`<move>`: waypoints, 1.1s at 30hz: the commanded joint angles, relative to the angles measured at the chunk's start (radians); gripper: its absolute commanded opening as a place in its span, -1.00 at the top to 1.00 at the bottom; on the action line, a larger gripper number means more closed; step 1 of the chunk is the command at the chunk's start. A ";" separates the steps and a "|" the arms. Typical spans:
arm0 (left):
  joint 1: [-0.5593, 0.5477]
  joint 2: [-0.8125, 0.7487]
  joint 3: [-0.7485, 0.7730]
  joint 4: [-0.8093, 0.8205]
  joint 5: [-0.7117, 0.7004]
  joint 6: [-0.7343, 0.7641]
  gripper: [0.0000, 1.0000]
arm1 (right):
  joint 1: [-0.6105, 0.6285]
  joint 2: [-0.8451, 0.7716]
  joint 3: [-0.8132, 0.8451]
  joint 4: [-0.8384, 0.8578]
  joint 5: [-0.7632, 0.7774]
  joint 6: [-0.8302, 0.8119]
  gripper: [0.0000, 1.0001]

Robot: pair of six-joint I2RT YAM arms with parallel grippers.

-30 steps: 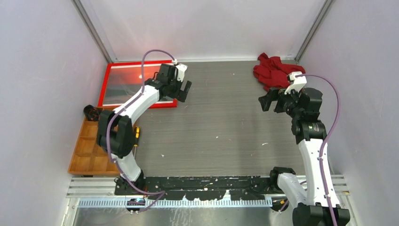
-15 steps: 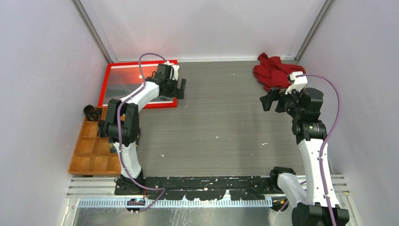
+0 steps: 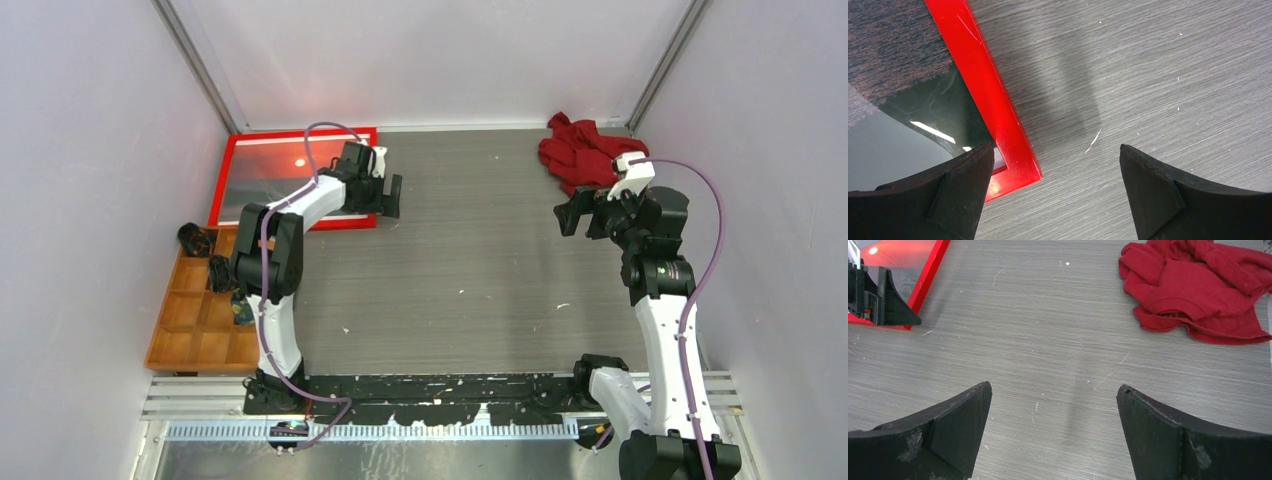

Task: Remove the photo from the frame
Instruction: Move the photo frame to the center of the board.

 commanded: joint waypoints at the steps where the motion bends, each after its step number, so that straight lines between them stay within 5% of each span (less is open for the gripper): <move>1: 0.000 0.012 0.018 0.040 0.032 -0.022 -0.93 | -0.008 -0.021 0.000 0.040 0.009 -0.010 -1.00; 19: -0.095 0.031 0.008 0.031 0.090 -0.006 -0.99 | -0.018 -0.020 0.000 0.041 0.009 -0.011 -1.00; 33: -0.224 0.123 0.170 -0.063 0.186 -0.003 -0.99 | -0.029 -0.017 -0.002 0.042 0.009 -0.012 -1.00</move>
